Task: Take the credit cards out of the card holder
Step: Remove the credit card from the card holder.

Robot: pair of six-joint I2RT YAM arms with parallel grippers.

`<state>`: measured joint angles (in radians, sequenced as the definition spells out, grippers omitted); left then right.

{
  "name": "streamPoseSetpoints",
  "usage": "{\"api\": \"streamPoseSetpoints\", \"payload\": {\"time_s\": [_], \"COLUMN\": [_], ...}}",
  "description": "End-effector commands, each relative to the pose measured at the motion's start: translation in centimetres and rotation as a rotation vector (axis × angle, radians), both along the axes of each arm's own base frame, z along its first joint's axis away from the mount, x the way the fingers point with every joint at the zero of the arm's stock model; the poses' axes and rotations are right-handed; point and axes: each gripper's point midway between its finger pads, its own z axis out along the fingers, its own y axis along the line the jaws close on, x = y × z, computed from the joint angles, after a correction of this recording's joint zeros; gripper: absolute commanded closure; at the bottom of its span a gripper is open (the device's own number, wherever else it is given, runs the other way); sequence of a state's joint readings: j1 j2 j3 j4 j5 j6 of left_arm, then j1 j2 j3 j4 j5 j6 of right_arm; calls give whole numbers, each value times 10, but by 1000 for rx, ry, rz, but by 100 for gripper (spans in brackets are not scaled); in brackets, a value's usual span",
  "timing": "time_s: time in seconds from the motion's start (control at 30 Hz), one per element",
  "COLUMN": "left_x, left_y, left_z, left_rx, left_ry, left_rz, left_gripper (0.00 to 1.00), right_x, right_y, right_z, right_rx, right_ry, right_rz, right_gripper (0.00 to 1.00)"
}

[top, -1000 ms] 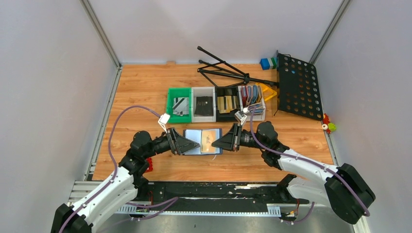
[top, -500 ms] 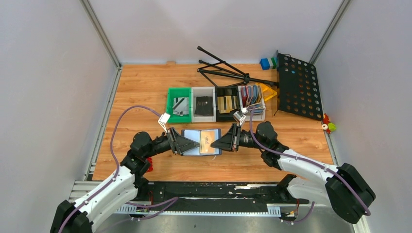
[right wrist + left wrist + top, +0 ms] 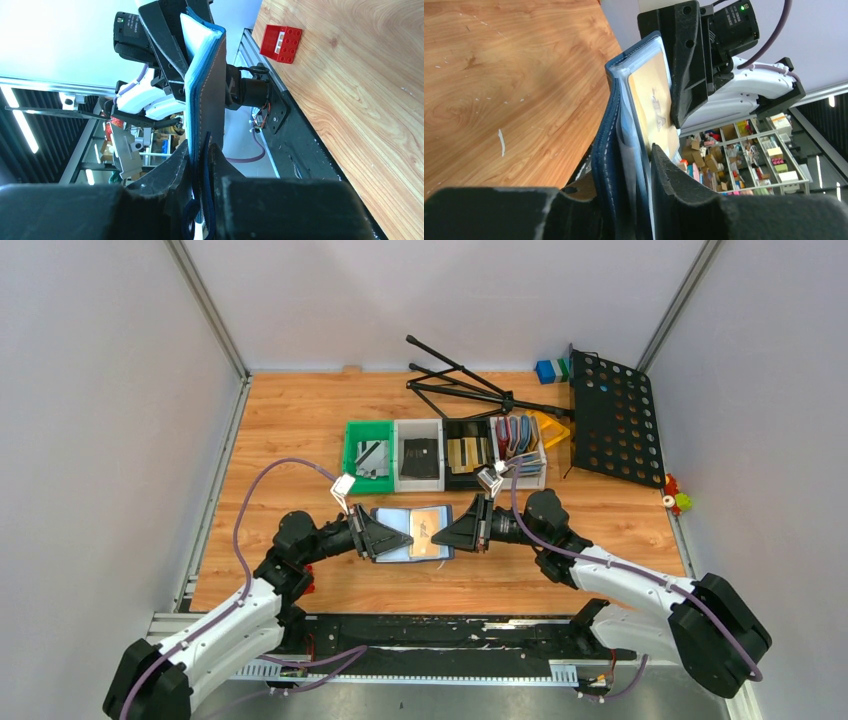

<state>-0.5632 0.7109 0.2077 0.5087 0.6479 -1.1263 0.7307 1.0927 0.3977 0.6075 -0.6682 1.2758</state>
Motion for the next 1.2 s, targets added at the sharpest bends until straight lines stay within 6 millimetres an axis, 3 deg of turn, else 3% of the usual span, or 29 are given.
{"api": "streamPoseSetpoints", "payload": {"time_s": [0.0,0.07,0.17,0.27,0.43,0.6,0.77,1.03,1.17], "left_x": [-6,-5,-6,-7,-9,-11,-16,-21,-23], "left_y": [-2,-1,-1,0,1,2,2,2,2], "left_z": [16,17,17,17,20,26,34,49,55], "left_rx": [-51,-55,-55,-56,-63,-92,-135,-230,-266], "left_ry": [-59,-61,-62,-60,-58,-52,-47,-26,-23], "left_rz": [-27,-21,-21,-22,-22,-25,-47,-76,-94], "left_gripper": [72,74,85,97,100,100,100,100,100], "right_x": [-2,-1,-2,-1,1,2,4,2,-1], "right_y": [4,4,4,2,-1,-4,-7,-6,-4], "right_z": [36,36,37,35,29,25,23,20,23], "right_rx": [89,86,88,72,25,19,21,33,70], "right_ry": [-84,-85,-87,-95,-102,-101,-96,-101,-91], "right_rz": [17,14,17,1,-21,-27,-34,-12,17], "right_gripper": [100,100,99,80,64,65,75,66,68]}}
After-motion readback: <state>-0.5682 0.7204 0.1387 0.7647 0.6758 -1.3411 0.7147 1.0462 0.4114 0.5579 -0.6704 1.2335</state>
